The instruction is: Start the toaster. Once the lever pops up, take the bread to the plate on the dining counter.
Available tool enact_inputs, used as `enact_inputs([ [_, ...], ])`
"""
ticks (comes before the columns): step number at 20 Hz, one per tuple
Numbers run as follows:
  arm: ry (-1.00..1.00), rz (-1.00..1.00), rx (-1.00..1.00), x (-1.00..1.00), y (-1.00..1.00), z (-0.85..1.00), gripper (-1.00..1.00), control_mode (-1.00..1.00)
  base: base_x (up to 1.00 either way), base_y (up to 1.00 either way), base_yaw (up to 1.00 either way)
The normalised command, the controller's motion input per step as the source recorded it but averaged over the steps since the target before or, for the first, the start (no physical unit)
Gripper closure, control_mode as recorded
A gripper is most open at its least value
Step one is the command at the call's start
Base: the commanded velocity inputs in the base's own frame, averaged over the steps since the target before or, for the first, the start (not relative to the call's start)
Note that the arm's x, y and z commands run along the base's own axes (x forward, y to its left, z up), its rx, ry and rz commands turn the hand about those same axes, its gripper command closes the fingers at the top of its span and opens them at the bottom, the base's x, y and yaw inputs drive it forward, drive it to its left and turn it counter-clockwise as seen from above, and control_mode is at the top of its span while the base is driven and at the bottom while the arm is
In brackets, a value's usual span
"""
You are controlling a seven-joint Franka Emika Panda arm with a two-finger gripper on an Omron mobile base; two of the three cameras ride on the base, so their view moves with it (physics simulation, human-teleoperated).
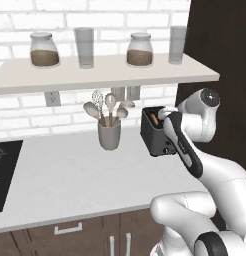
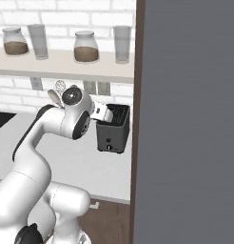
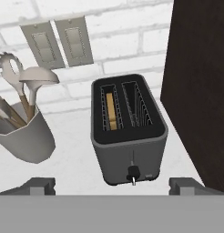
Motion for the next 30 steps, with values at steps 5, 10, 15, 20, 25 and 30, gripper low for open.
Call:
enact_inputs([
  [5,0.0,0.0,0.0,0.0,0.0,0.0,-1.0,-1.0,0.0,0.0,0.0],
  [10,0.0,0.0,0.0,0.0,0.0,0.0,-1.0,-1.0,0.0,0.0,0.0],
  [15,0.0,0.0,0.0,0.0,0.0,0.0,-1.0,-1.0,0.0,0.0,0.0],
  [20,0.0,0.0,0.0,0.0,0.0,0.0,-1.0,-1.0,0.0,0.0,0.0],
  [25,0.0,0.0,0.0,0.0,0.0,0.0,-1.0,-1.0,0.0,0.0,0.0],
  [30,0.0,0.0,0.0,0.0,0.0,0.0,-1.0,-1.0,0.0,0.0,0.0],
])
